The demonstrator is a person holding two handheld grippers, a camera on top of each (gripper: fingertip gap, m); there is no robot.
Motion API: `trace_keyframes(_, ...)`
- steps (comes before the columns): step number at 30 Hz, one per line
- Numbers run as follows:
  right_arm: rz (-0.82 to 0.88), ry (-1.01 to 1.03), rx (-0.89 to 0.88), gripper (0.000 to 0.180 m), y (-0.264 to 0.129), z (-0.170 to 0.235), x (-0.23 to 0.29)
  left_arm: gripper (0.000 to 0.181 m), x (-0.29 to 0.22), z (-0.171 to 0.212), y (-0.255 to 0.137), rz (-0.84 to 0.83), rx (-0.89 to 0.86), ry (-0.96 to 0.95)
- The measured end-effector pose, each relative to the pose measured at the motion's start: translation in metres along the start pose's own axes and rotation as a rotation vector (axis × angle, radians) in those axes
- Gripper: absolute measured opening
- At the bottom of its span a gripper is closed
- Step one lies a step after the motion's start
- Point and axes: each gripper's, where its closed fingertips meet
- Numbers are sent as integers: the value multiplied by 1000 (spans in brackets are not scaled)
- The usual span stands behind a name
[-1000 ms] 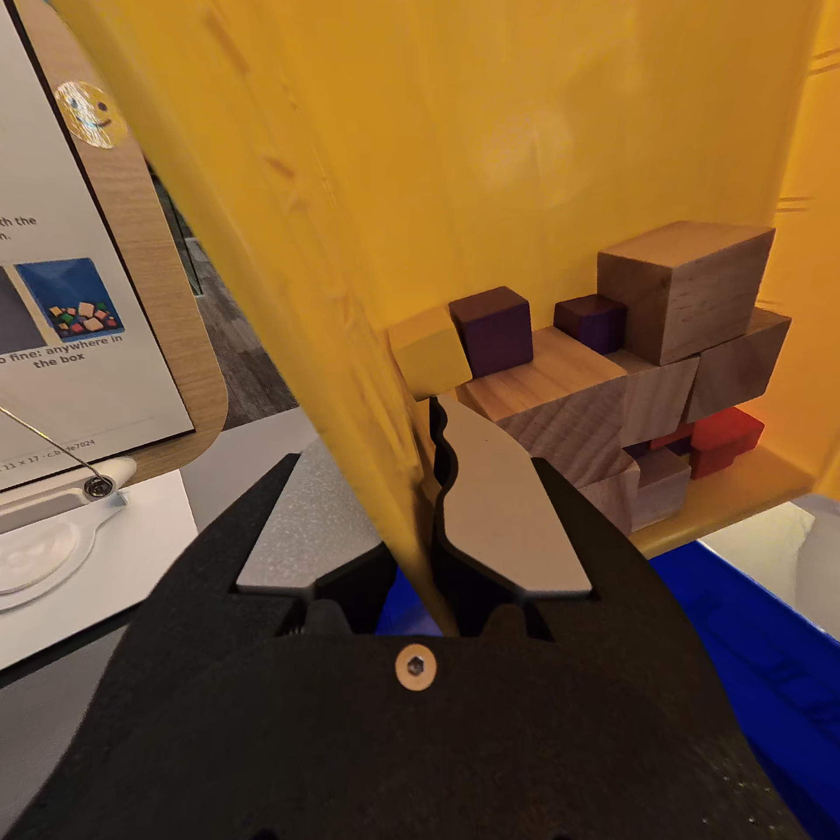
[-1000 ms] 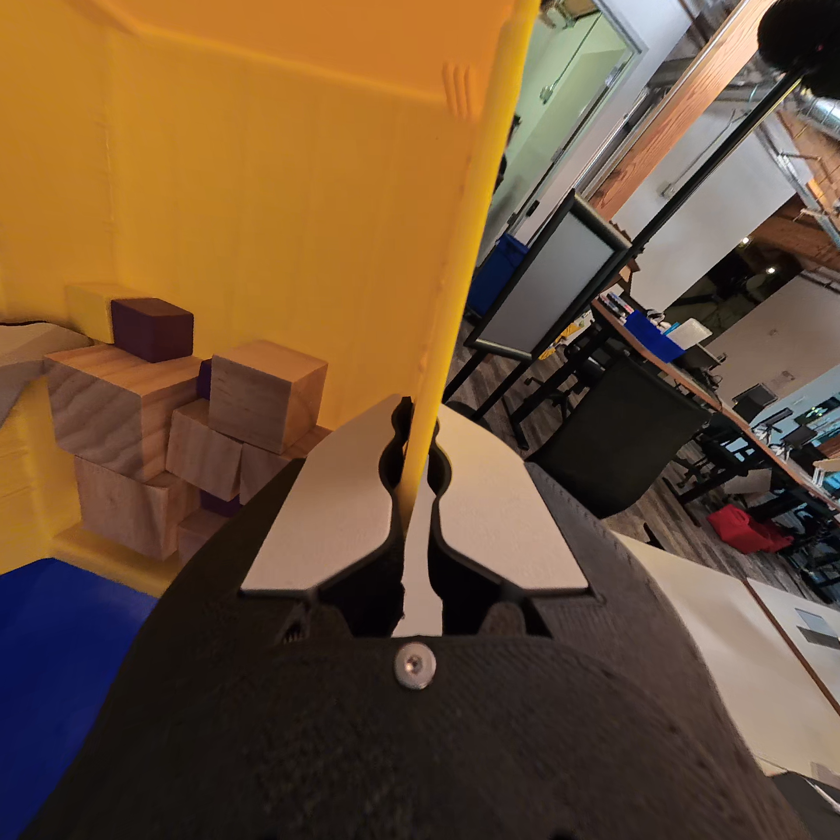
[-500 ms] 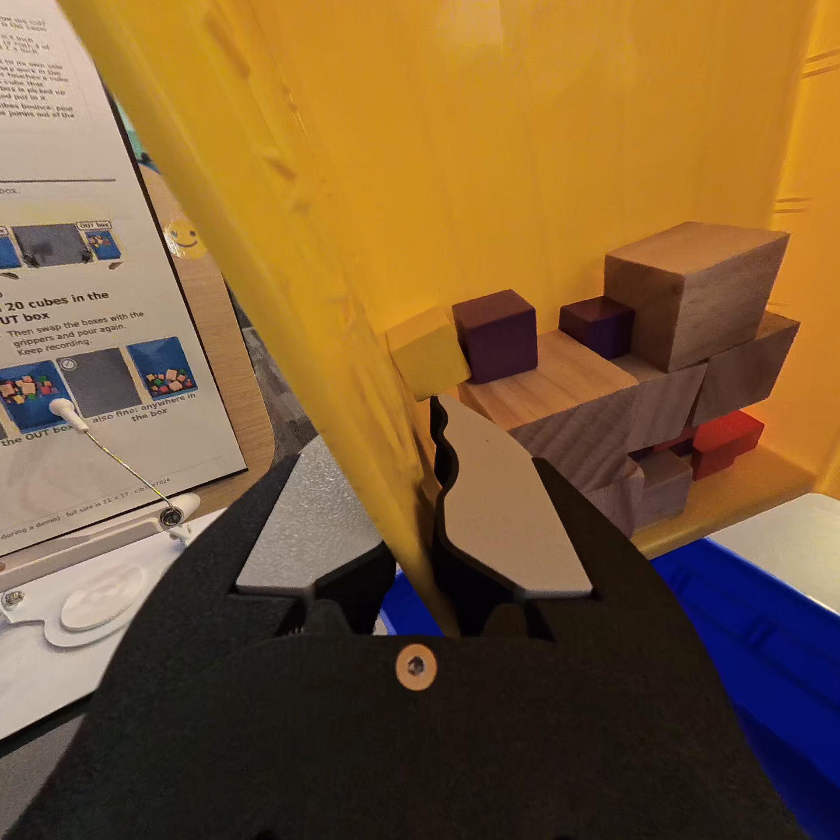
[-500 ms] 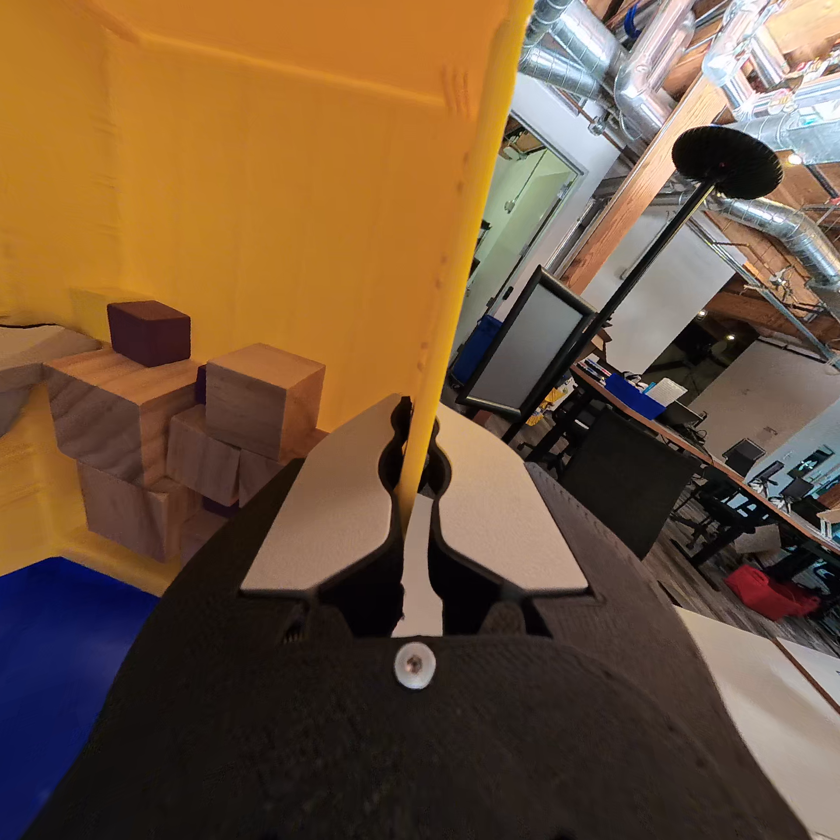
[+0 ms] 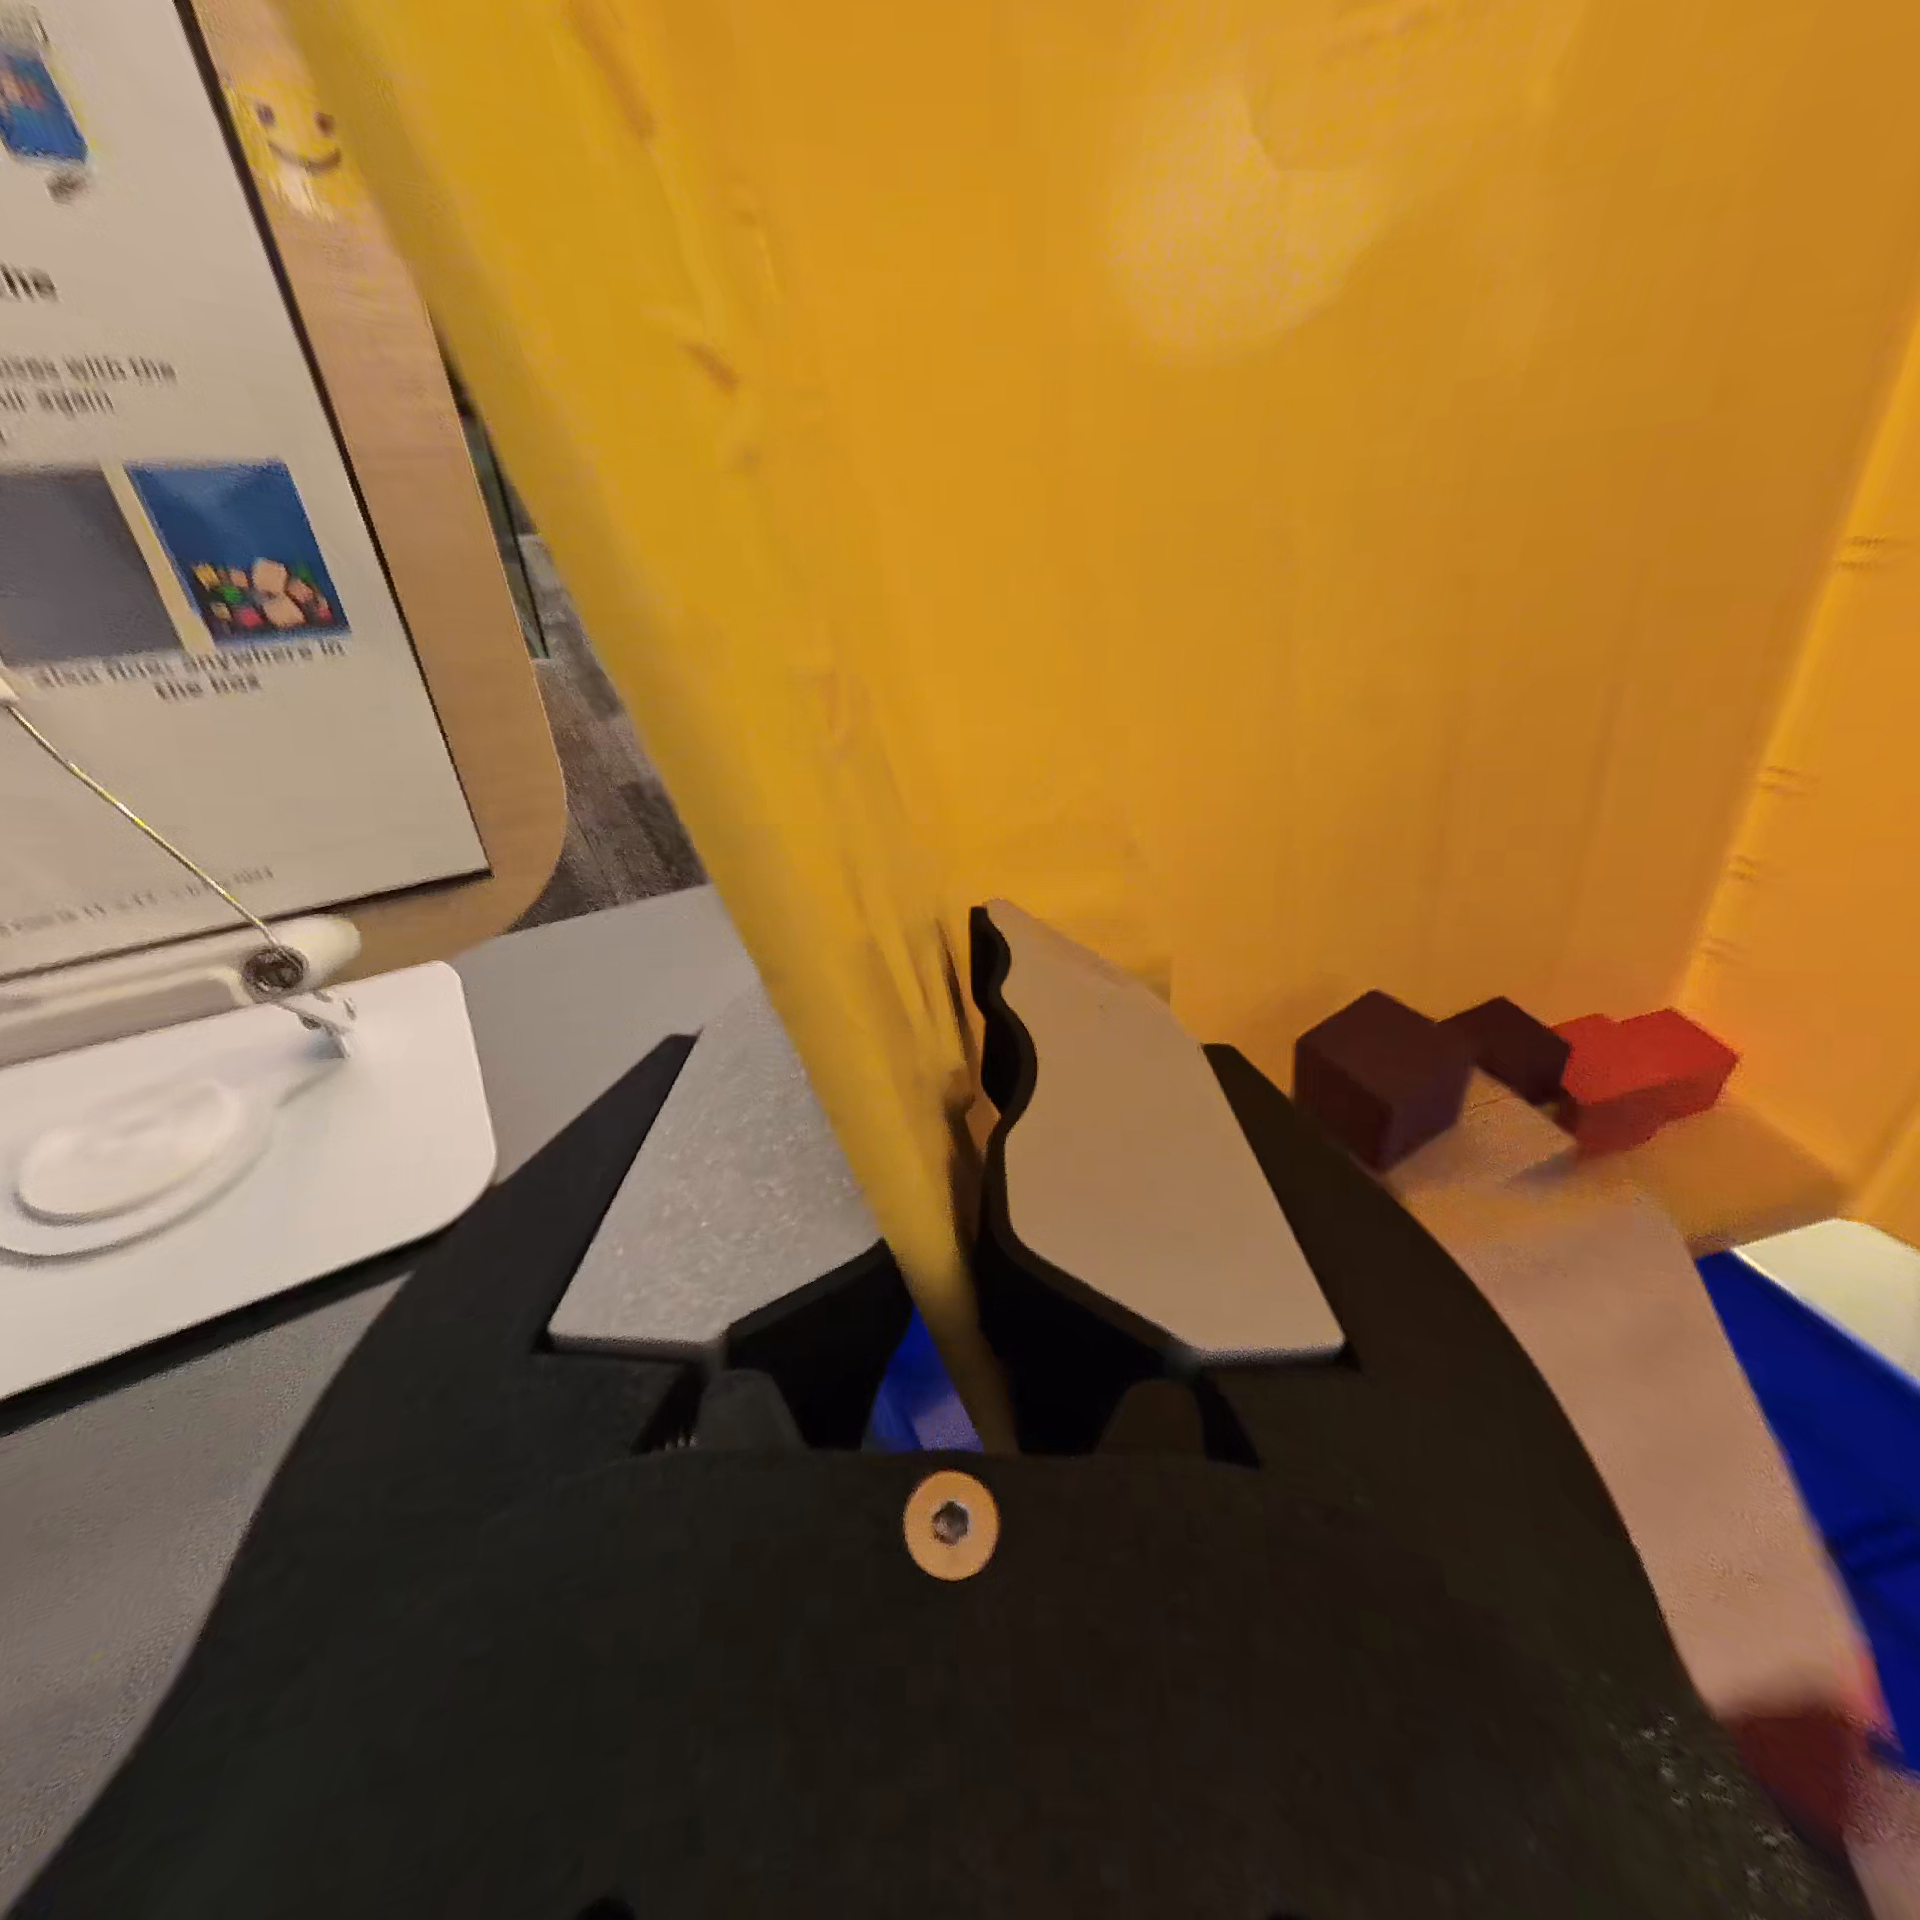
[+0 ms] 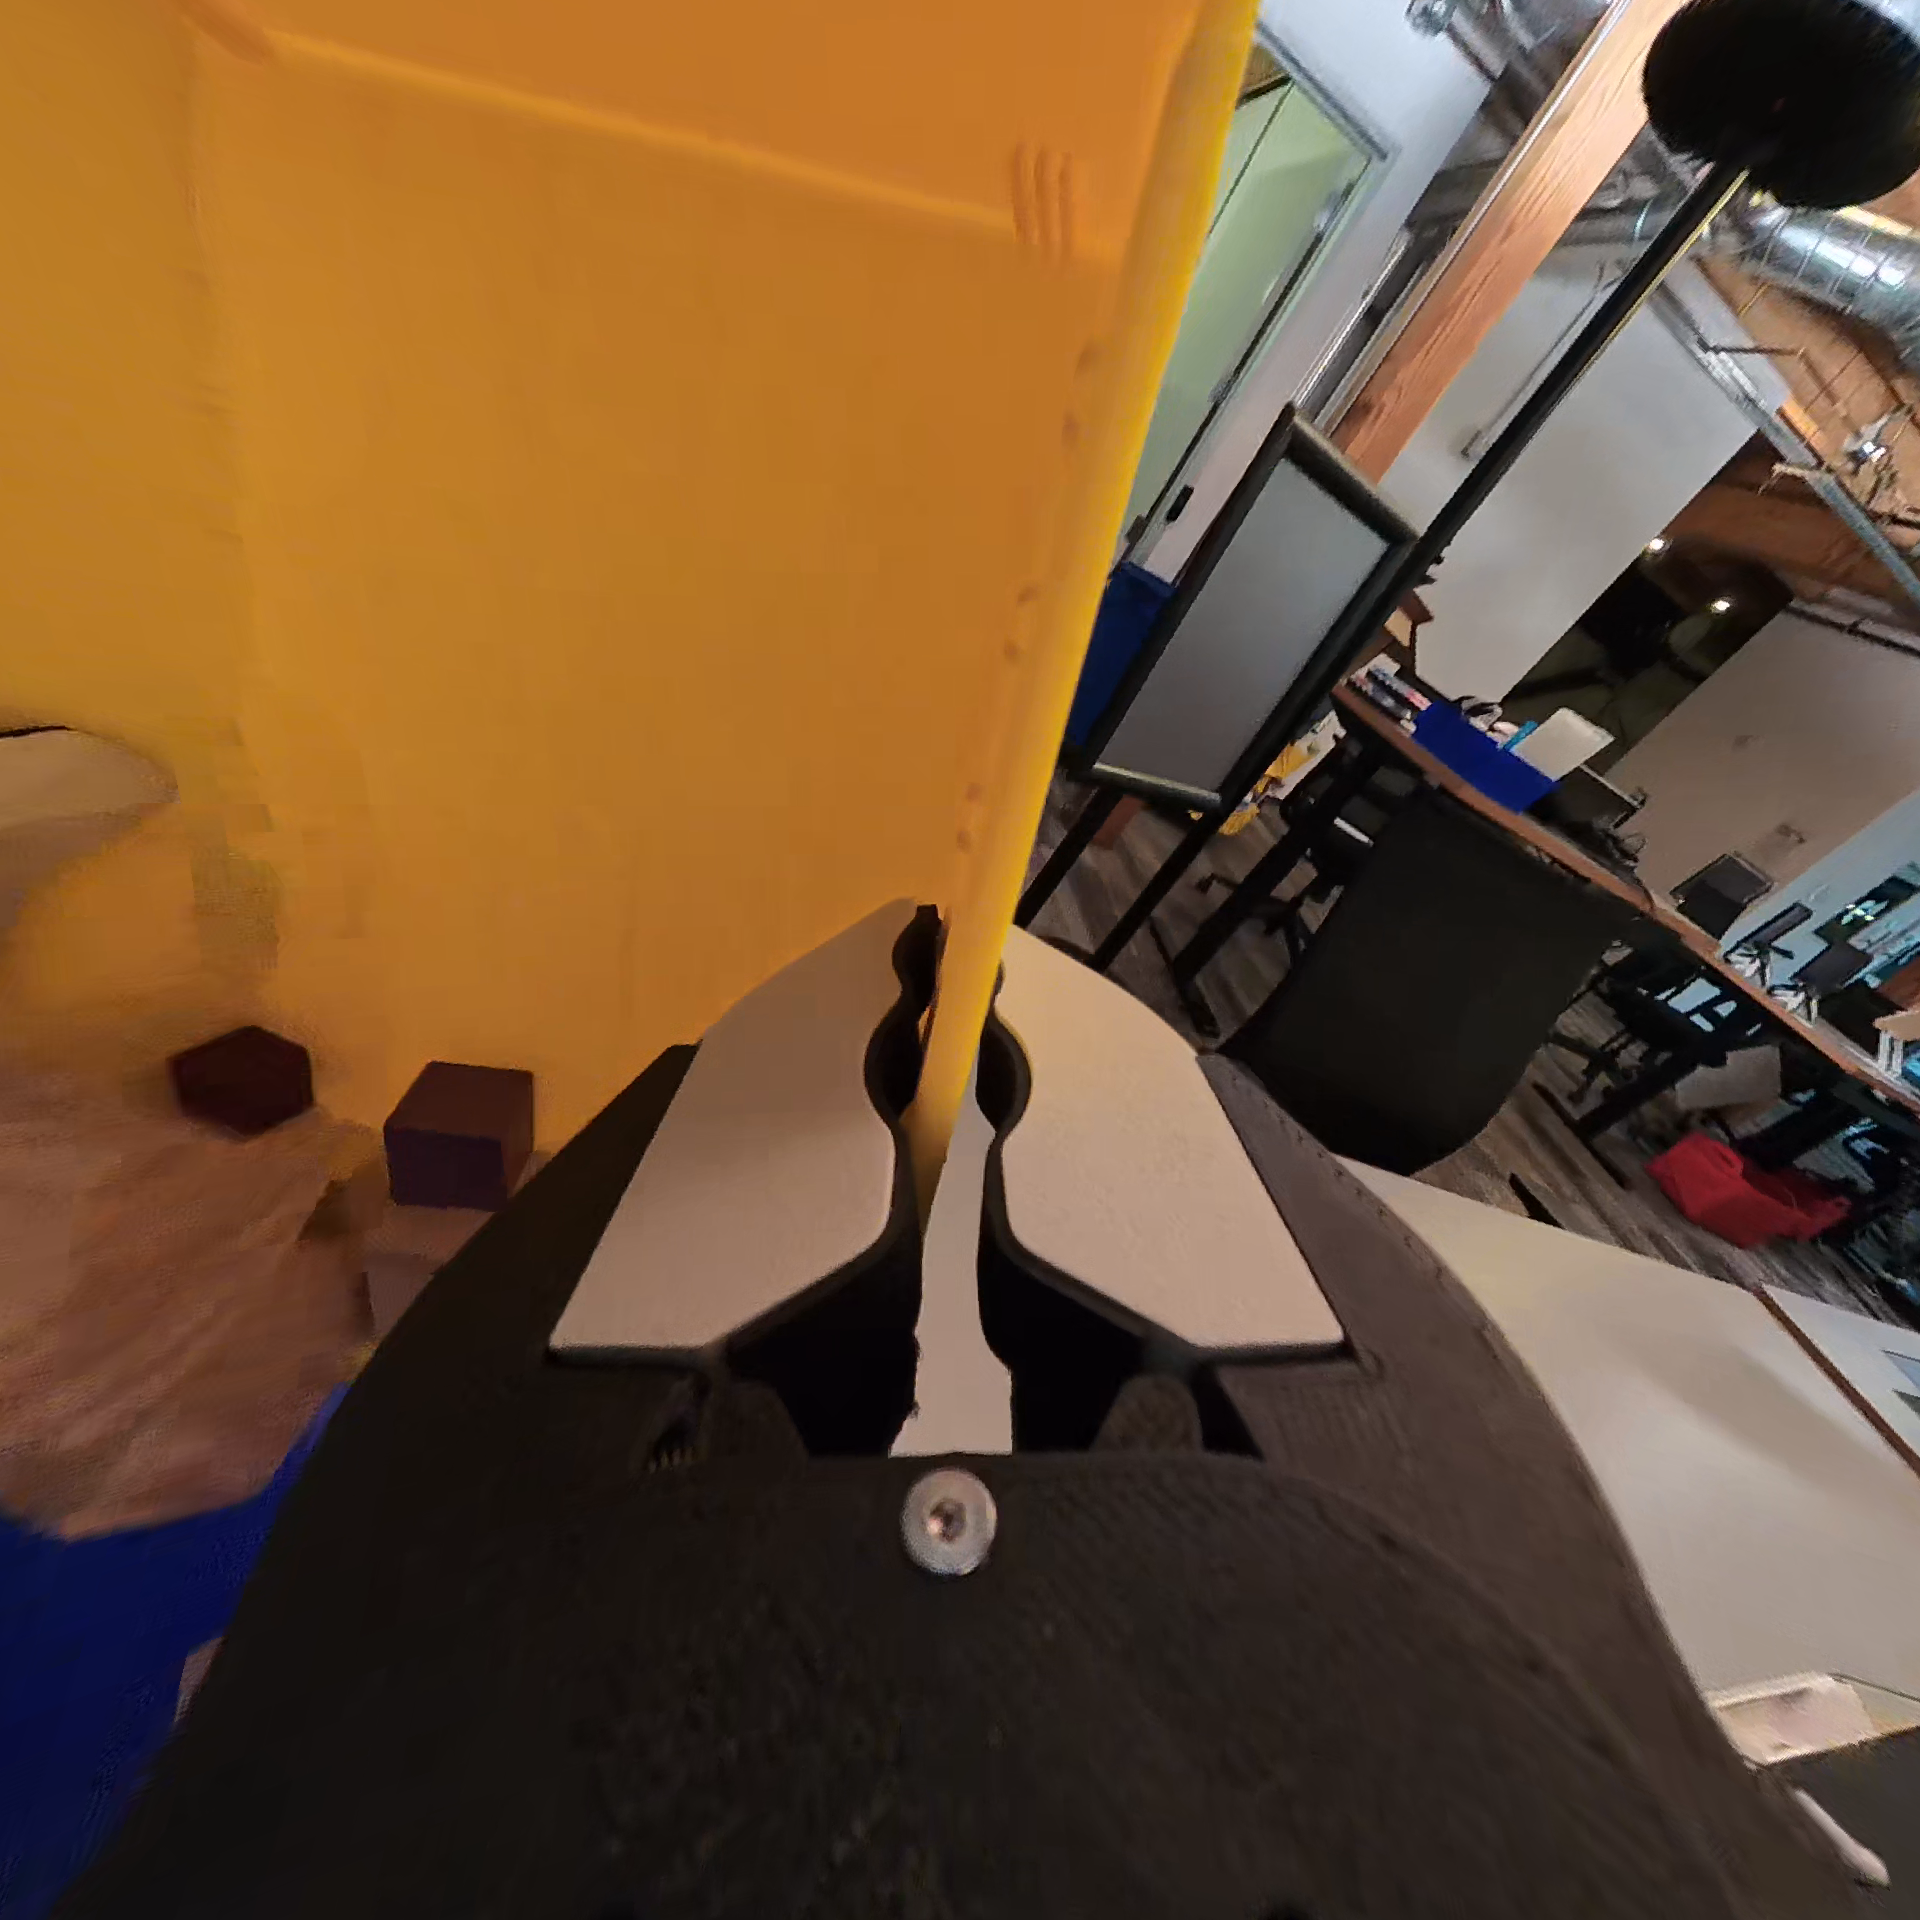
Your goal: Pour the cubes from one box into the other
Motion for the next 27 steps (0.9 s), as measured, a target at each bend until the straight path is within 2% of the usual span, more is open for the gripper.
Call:
trace_keyframes(5, -12, 17, -62, 4, -6, 4, -4, 10, -5, -5, -4, 8, -55, 134)
trace_keyframes(9, -3, 21, -113, 4, -11, -4, -9, 11, -6, -17, -6, 11, -92, 161)
trace_keyframes(27, 28, -134, -230, 4, -21, -30, 8, 13, 1, -13, -9, 86, -141, 85)
Point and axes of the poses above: each gripper's, where its closed fingertips meet, y out along the fingers, z out of its underside, x = y × z across the jaws, and after that the axes turned 10 degrees about y, right-handed
